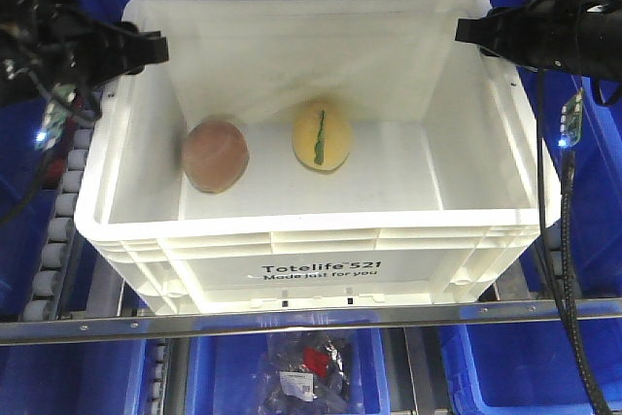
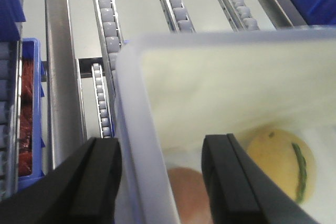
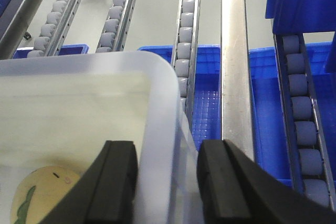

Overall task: Place moving items into box and shelve
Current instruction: 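Open the left gripper and withdraw it from the crate rim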

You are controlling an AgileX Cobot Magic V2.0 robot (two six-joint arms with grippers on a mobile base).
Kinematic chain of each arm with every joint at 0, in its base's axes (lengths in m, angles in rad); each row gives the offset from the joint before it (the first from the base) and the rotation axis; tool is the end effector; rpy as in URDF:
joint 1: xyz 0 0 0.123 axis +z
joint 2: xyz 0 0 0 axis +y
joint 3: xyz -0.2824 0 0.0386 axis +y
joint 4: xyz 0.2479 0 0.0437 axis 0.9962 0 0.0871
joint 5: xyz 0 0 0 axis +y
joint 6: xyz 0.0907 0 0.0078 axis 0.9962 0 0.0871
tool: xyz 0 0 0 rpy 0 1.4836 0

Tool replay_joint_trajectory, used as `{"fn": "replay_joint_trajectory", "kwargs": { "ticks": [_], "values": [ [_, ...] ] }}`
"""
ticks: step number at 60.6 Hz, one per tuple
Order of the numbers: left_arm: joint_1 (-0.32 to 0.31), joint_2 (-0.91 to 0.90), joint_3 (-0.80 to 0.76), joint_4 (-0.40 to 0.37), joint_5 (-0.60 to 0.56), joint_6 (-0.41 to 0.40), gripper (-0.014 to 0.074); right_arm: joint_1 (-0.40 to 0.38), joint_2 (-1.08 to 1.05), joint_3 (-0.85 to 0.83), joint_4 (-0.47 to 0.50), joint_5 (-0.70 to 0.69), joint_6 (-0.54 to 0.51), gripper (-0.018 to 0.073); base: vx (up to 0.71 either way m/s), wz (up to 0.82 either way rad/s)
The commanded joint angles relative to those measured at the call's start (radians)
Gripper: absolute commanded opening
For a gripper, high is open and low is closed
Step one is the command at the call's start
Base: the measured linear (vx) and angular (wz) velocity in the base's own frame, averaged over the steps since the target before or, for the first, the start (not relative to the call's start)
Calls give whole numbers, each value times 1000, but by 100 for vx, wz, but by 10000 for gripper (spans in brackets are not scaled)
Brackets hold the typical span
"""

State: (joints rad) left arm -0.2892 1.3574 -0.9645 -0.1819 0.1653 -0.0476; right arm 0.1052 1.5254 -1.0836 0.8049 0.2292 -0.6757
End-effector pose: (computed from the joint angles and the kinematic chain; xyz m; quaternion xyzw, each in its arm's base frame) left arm 0.2914 -0.0895 0.3114 0.0342 0.8511 -0.1459 0.5031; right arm 0.3431 0.0513 0.2961 -0.0368 0.8611 0.1259 0.4911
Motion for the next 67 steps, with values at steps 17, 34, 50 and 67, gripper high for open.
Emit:
{"fn": "replay_joint_trajectory", "kwargs": {
  "ticks": [17, 34, 50, 67],
  "values": [
    [-79, -485, 239, 199, -144, -13, 445, -4, -40, -34, 7, -54, -2, 237, 0, 0],
    [-82, -955, 611, 76, -148, -14, 384, -4, -40, -34, 7, -54, -2, 232, 0, 0],
    [-59, -1314, 943, 80, -145, 17, 123, -4, -40, -34, 7, -54, -1, 232, 0, 0],
    [129, -1370, 1007, 131, -139, 23, -8, -4, -36, -34, 8, -53, -2, 232, 0, 0]
  ]
}}
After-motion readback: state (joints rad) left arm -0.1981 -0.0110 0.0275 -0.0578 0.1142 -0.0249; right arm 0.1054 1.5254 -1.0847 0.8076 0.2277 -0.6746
